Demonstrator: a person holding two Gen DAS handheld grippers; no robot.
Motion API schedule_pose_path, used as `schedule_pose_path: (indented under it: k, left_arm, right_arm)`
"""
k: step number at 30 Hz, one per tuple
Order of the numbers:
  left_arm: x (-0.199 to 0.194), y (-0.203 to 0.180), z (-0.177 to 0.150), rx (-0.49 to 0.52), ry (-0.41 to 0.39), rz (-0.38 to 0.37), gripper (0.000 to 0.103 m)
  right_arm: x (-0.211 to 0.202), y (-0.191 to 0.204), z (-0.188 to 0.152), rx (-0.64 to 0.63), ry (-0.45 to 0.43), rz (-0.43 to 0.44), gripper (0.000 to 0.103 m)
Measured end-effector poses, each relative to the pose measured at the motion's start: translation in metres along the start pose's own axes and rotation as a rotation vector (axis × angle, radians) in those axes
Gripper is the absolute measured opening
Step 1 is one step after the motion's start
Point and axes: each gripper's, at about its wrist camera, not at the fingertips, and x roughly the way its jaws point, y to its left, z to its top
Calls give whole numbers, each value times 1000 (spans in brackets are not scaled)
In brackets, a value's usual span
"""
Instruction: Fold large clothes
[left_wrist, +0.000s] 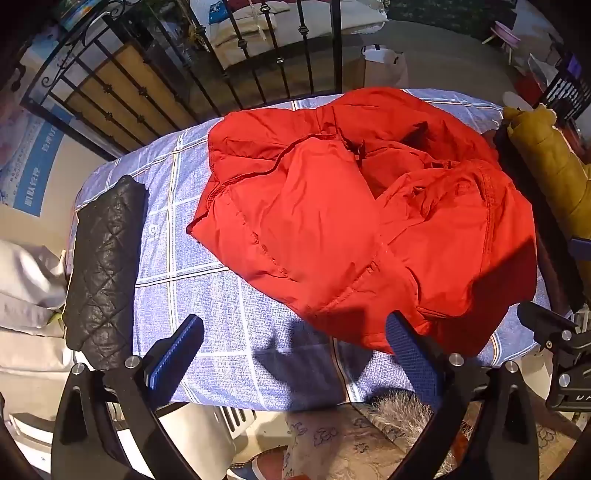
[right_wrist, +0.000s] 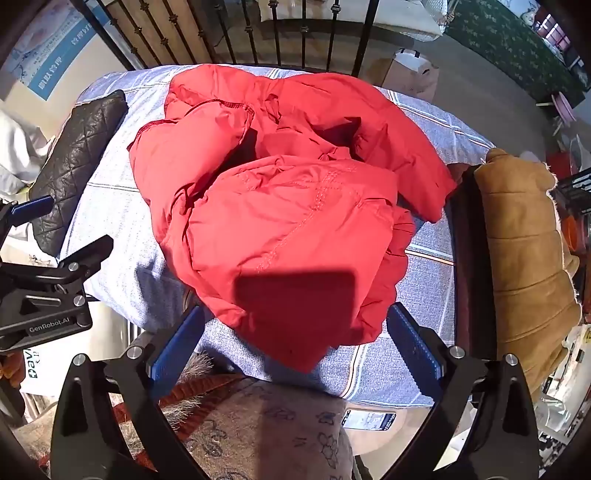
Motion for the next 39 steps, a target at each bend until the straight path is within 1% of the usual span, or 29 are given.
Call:
schedule_pose_path:
  k: [1,2,3,4,9,10,12,18,25,39]
  left_arm:
    - [-1,0,0,1,-5,0,97]
    - [0,0,1,0,19,-2,97]
    - [0,0,1,2,19,-1,97]
    - [0,0,1,4,19,2,97]
    - [-2,1,1,9,23,4,97]
    - [2,3,1,-6,26,0,97]
    - [2,3,1,-5,27,1,97]
    - [2,2,1,-6,29,3,97]
    - [7,-1,-9,-19,24,4,97]
    - [8,1,-9,-16,30,-2,97]
  right_arm:
    - [-1,0,0,3,-4,-1,97]
    - [-1,-1,-1,7,-10,-1,97]
    - [-3,-2,-1,12,-17,-3,97]
    - [0,1,1,-5,18,-10,97]
    - [0,6,0,-3,18,-9,97]
    - [0,8,0,-4,20,-8,97]
    - [4,-1,1,3,30,16,97]
    - [3,0,-1,-3,30,19,97]
    - [4,0,-2,-3,29,19,97]
    - [4,1,-4,-4,30,20,97]
